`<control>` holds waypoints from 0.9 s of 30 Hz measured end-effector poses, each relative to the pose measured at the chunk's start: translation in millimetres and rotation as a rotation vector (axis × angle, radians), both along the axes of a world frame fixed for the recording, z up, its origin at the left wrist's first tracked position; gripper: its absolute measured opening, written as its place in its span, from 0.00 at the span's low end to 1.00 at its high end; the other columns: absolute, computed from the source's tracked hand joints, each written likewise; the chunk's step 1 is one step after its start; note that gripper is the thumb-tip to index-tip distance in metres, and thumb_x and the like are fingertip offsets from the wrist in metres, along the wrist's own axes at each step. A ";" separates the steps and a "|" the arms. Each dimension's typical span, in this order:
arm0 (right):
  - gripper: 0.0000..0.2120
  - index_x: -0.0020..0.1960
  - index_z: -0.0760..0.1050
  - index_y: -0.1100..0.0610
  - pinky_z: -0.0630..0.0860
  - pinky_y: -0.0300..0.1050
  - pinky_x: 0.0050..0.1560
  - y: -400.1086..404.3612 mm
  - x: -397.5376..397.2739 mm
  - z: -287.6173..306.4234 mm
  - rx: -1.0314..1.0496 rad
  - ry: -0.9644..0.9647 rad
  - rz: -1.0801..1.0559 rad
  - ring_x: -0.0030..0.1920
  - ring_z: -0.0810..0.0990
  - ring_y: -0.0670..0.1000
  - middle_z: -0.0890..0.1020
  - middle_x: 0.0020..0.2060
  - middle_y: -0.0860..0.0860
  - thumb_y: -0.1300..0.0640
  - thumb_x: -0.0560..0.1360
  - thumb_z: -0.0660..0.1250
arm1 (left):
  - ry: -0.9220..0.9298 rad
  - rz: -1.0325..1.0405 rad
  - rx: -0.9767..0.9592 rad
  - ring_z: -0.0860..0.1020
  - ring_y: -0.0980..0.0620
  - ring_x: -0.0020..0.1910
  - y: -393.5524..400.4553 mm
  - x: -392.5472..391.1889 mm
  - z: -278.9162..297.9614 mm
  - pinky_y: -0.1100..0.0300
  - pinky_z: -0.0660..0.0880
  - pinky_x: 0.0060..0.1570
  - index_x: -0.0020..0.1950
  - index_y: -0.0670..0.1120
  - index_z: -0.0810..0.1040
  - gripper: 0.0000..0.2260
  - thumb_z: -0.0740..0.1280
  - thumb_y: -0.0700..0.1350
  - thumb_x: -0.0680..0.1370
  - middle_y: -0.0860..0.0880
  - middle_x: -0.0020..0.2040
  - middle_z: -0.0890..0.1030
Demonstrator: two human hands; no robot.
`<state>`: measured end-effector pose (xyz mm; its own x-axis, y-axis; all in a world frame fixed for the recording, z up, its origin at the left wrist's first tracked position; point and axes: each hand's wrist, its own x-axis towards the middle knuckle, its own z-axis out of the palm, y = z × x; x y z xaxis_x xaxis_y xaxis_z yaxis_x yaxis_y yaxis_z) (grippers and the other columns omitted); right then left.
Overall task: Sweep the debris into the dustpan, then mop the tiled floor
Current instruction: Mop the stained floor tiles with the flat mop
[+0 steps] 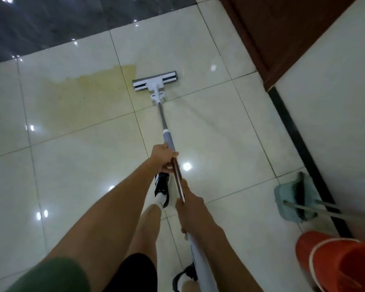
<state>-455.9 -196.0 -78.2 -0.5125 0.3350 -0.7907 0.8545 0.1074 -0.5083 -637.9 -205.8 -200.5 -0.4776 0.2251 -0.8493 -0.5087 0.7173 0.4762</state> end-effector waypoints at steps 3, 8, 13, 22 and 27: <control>0.25 0.78 0.56 0.47 0.80 0.49 0.50 -30.3 74.3 9.2 0.018 -0.008 0.033 0.48 0.82 0.57 0.80 0.50 0.57 0.56 0.83 0.54 | -0.016 0.011 -0.010 0.82 0.43 0.38 -30.5 75.9 1.6 0.51 0.82 0.29 0.51 0.49 0.75 0.08 0.70 0.37 0.78 0.37 0.51 0.82; 0.28 0.80 0.46 0.46 0.79 0.48 0.56 -60.0 155.1 22.7 0.024 -0.033 0.066 0.51 0.82 0.52 0.80 0.56 0.56 0.53 0.84 0.54 | -0.074 0.024 -0.027 0.80 0.46 0.37 -63.9 161.8 7.7 0.55 0.79 0.28 0.77 0.50 0.64 0.27 0.67 0.37 0.80 0.39 0.48 0.81; 0.28 0.81 0.45 0.46 0.78 0.43 0.55 -72.1 182.4 34.8 0.033 -0.026 0.105 0.51 0.81 0.50 0.81 0.55 0.54 0.53 0.84 0.54 | -0.084 0.076 -0.027 0.78 0.48 0.36 -79.7 192.2 16.9 0.57 0.77 0.25 0.82 0.54 0.56 0.33 0.66 0.38 0.81 0.41 0.46 0.79; 0.27 0.80 0.52 0.49 0.78 0.42 0.55 -43.5 129.9 17.1 0.110 0.010 0.112 0.51 0.81 0.50 0.81 0.54 0.54 0.51 0.84 0.56 | -0.048 0.166 0.046 0.81 0.45 0.40 -52.6 134.0 6.1 0.53 0.81 0.30 0.81 0.51 0.59 0.34 0.70 0.38 0.79 0.40 0.51 0.81; 0.28 0.80 0.49 0.48 0.80 0.46 0.53 -26.8 61.8 11.4 0.112 -0.016 0.115 0.49 0.82 0.52 0.81 0.53 0.56 0.51 0.84 0.56 | -0.048 0.197 0.064 0.83 0.44 0.39 -35.9 69.2 -3.2 0.54 0.81 0.29 0.81 0.51 0.61 0.35 0.71 0.37 0.78 0.40 0.49 0.82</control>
<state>-394.1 -222.8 -66.8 -0.5398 0.3619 -0.7601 0.8414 0.2602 -0.4736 -568.7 -241.7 -203.6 -0.4766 0.1852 -0.8594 -0.6596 0.5709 0.4889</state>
